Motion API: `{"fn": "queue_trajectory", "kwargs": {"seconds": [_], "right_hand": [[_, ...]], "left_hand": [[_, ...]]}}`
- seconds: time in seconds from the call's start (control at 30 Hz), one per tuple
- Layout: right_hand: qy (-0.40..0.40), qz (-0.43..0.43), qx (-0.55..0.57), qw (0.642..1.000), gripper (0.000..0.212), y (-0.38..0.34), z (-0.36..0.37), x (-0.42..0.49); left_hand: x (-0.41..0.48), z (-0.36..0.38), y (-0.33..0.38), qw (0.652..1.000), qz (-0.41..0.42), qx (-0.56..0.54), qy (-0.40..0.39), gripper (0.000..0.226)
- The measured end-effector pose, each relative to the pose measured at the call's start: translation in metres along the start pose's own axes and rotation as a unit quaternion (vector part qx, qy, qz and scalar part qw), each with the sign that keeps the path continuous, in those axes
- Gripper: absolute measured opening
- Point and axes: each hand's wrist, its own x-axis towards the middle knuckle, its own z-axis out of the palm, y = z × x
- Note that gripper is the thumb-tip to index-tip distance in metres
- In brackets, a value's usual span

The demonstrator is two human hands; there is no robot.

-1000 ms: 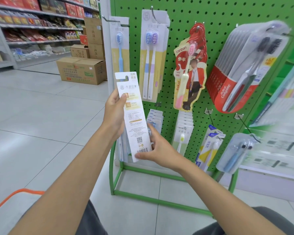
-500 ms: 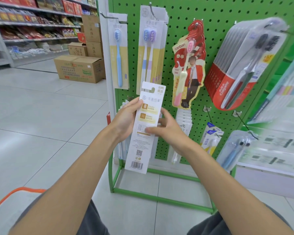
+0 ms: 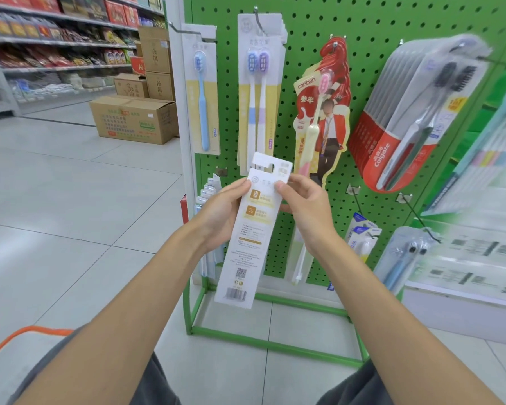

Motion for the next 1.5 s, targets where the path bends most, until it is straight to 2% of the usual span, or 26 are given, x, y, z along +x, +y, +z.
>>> {"fn": "queue_trajectory", "kwargs": {"seconds": [0.07, 0.17, 0.33, 0.4, 0.5, 0.6, 0.7, 0.87, 1.0, 1.1, 1.23, 1.4, 1.5], "right_hand": [[0.0, -0.006, -0.016, 1.0, 0.036, 0.001, 0.004, 0.0], [-0.04, -0.019, -0.082, 0.996, 0.049, 0.003, 0.008, -0.003], [-0.107, -0.032, -0.127, 0.986, 0.07, 0.007, 0.016, -0.01], [-0.129, -0.021, -0.123, 0.984, 0.067, 0.008, 0.016, -0.01], [-0.144, -0.014, -0.133, 0.98, 0.052, 0.007, 0.017, -0.013], [-0.12, -0.004, -0.123, 0.985, 0.034, 0.003, 0.021, -0.017], [-0.108, 0.023, -0.104, 0.988, 0.032, 0.002, 0.023, -0.015], [-0.107, 0.002, -0.101, 0.989, 0.03, -0.007, 0.021, -0.013], [-0.132, -0.03, -0.153, 0.979, 0.03, -0.022, 0.031, -0.007], [-0.146, -0.048, -0.21, 0.965, 0.034, -0.05, 0.038, 0.007], [-0.106, -0.091, -0.234, 0.962, 0.05, -0.101, 0.043, 0.023], [-0.04, -0.173, -0.219, 0.959, 0.035, -0.167, 0.04, 0.056], [0.003, -0.207, -0.226, 0.952, 0.033, -0.2, 0.033, 0.085]], "left_hand": [[0.003, -0.001, -0.001, 0.999, 0.018, -0.043, 0.022, 0.034], [0.004, 0.0, 0.001, 0.995, 0.033, -0.09, 0.037, 0.035], [0.005, -0.001, 0.001, 0.996, 0.035, -0.072, 0.031, 0.037], [0.003, -0.002, 0.002, 0.998, 0.035, -0.052, 0.025, 0.036], [-0.001, -0.004, 0.005, 0.999, 0.038, 0.028, 0.017, 0.037], [0.001, -0.005, 0.004, 0.989, 0.048, 0.112, 0.081, 0.041], [0.005, -0.004, 0.005, 0.981, 0.066, 0.118, 0.138, 0.034], [0.005, -0.005, 0.024, 0.967, 0.096, 0.152, 0.183, 0.009], [0.0, -0.003, 0.06, 0.952, 0.123, 0.213, 0.18, 0.008], [-0.005, 0.003, 0.094, 0.935, 0.152, 0.252, 0.197, 0.007], [-0.005, 0.006, 0.137, 0.911, 0.167, 0.297, 0.231, 0.01], [0.01, 0.011, 0.181, 0.877, 0.193, 0.351, 0.265, 0.006], [0.025, 0.015, 0.197, 0.832, 0.22, 0.41, 0.302, 0.006]]}}
